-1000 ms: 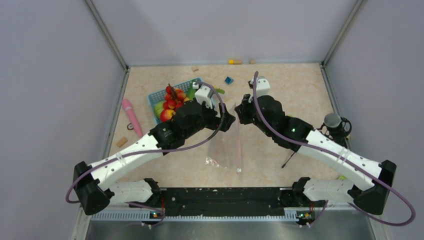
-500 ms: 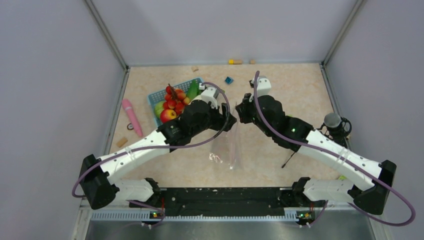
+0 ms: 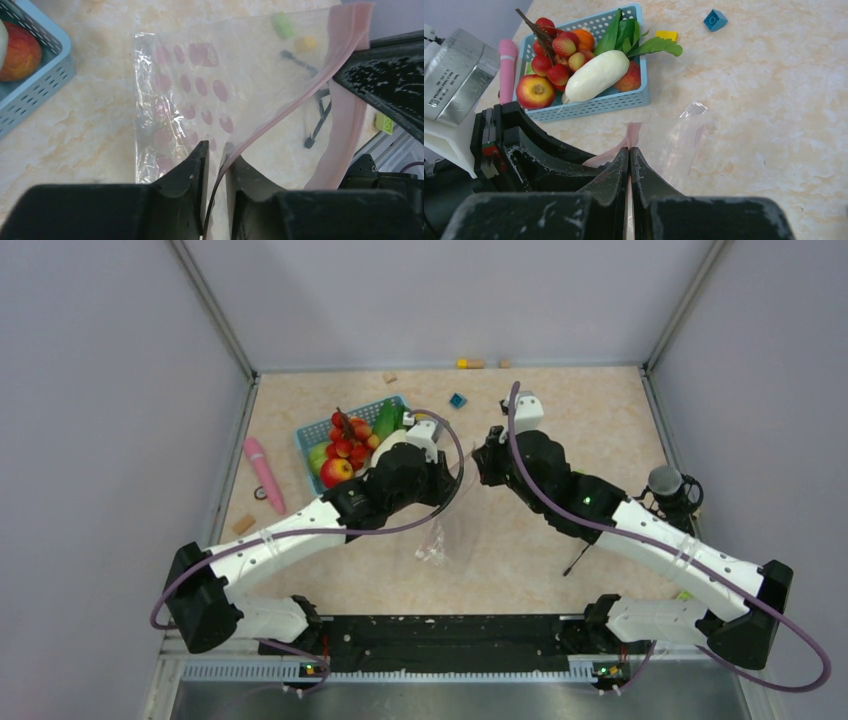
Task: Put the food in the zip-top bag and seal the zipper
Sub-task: Open the zipper of the food storage bag.
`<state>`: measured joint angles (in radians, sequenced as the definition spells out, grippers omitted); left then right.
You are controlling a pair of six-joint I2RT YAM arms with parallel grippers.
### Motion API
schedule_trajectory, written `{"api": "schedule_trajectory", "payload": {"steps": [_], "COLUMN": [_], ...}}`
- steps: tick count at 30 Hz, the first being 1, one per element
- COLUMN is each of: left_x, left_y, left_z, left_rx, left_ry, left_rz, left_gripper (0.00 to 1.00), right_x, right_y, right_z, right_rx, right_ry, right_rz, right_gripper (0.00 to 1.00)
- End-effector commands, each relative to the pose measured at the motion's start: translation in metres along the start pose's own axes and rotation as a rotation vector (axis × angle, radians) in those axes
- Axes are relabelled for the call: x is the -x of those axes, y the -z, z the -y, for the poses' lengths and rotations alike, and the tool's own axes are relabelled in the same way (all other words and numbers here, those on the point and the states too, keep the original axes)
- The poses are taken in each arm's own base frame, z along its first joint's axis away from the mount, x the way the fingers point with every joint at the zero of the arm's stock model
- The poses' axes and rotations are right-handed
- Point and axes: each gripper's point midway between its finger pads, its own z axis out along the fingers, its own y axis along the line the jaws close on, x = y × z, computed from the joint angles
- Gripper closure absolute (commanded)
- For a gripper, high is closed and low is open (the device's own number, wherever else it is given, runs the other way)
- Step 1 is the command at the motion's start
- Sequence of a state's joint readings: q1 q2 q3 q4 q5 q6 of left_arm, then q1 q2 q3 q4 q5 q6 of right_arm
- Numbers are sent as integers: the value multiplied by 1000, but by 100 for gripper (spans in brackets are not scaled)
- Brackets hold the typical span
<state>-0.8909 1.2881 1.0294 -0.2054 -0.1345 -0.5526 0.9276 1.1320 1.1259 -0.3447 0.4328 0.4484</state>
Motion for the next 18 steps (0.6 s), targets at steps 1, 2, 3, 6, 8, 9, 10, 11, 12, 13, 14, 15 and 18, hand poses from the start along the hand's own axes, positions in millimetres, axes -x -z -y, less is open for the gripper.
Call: {"api": "schedule_trajectory", "payload": {"steps": [1,2,3,6,8,9,10,11,12,13,14,15,18], "left_x": [-14,-17,-18,-17,-12,-9,-6,-3,-1,0,1,1,3], "left_y": [2,3,5,10,14,16,17,19,20,20,21,21,19], "left_z": [-2,-3,-5,-14,-20,-21,-20,-19,-18,-17,-17,-16,-13], "left_rx": [-14,-13,-7,37,64,68,67,63,60,58,55,49,35], "left_ry": [-3,0,5,20,33,36,40,41,42,45,50,53,68], "left_rz": [-40,-46,-46,-24,4,18,31,44,50,54,58,61,72], "left_gripper": [84,93,100,100,100,100,100,100,100,100,100,100,100], "right_x": [17,16,14,7,0,-5,-9,-15,-20,-30,-36,-43,-60], "right_y": [10,10,9,9,9,9,8,7,6,4,3,2,-3], "right_z": [3,7,9,17,22,25,26,29,30,33,36,37,40], "right_rx": [-16,-33,-45,-80,-102,-107,-111,-118,-122,-132,-140,-147,-153], "right_ry": [-15,-15,-12,-10,-14,-17,-16,-13,-12,-13,-20,-29,-62], "right_rz": [69,70,68,54,43,36,29,18,7,-12,-23,-36,-60], "right_gripper": [100,100,100,100,100,100,100,97,93,88,80,73,53]}}
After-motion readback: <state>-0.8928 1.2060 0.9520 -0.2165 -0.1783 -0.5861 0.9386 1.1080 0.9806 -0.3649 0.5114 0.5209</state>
